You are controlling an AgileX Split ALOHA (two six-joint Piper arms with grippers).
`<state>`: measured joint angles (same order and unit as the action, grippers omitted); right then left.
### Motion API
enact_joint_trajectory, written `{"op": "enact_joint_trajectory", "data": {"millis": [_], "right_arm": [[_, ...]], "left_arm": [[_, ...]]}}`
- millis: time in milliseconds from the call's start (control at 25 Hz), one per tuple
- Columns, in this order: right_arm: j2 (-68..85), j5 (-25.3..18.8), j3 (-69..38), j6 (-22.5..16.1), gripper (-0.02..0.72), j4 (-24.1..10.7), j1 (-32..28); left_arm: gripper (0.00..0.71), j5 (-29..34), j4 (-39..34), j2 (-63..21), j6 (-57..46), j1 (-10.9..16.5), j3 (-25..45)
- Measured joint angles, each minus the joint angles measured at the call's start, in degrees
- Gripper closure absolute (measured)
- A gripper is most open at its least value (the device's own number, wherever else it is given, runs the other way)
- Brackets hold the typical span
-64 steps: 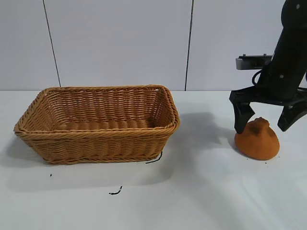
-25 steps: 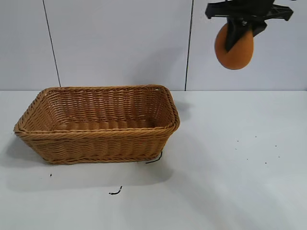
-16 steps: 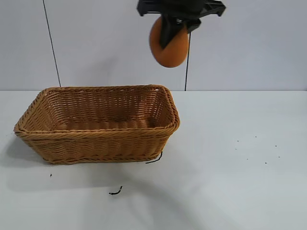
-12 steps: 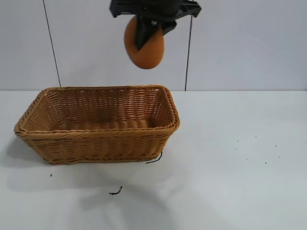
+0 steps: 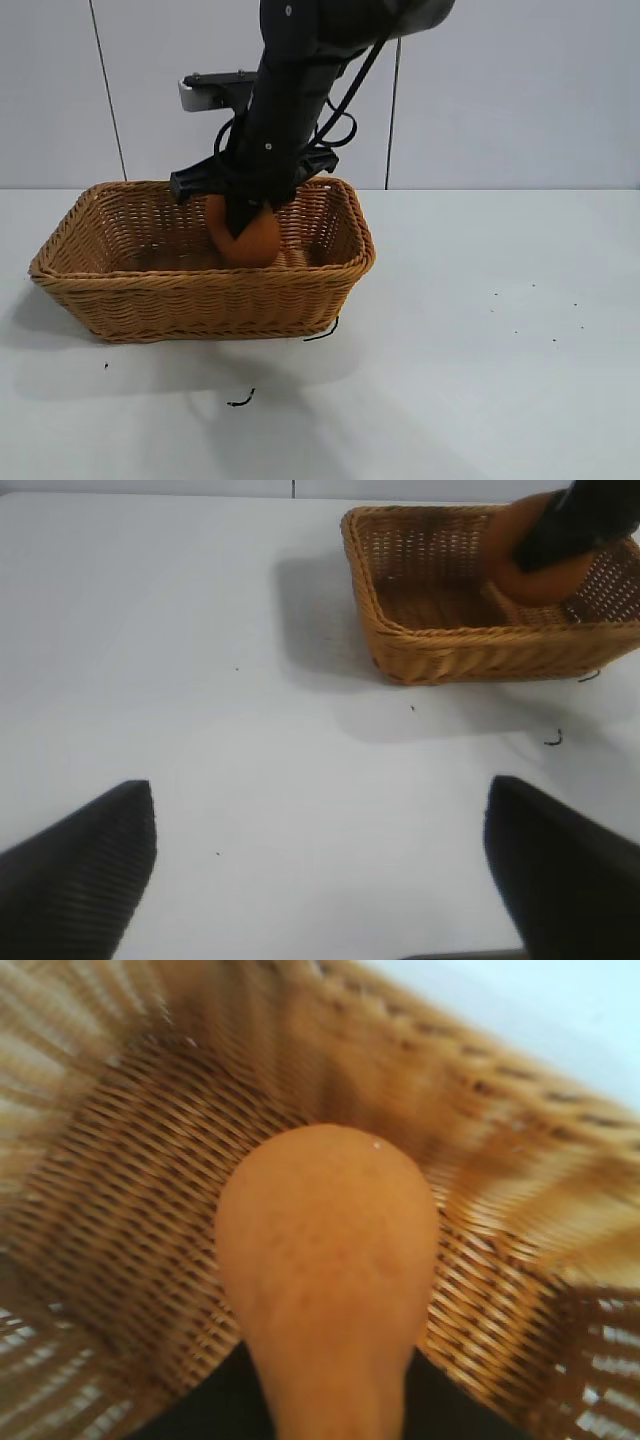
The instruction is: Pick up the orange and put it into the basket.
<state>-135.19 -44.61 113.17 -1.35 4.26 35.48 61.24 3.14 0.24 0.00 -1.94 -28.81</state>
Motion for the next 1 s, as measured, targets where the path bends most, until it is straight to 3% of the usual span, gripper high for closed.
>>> {"op": "enact_joint_trajectory", "data": {"millis": [80,120,160,440,1000], "right_arm": [[0.0,-2.7,2.9,0.1,0.055,0.0,0.0],[0.0,-2.7,2.9,0.1,0.055,0.0,0.0],[0.0,-5.5,6.7,0.1,0.027,-0.1,-0.1],[0.1,-13.1,18.4,0.0,0.015,-3.2,-2.6],[0.1,-22.8,19.9,-1.1,0.015,-4.9,-25.8]], "left_arm": [[0.071,0.0,0.0,0.0,0.0,0.0,0.0],[0.071,0.0,0.0,0.0,0.0,0.0,0.0],[0.071,0.0,0.0,0.0,0.0,0.0,0.0],[0.071,0.0,0.0,0.0,0.0,0.0,0.0],[0.071,0.0,0.0,0.0,0.0,0.0,0.0]]}}
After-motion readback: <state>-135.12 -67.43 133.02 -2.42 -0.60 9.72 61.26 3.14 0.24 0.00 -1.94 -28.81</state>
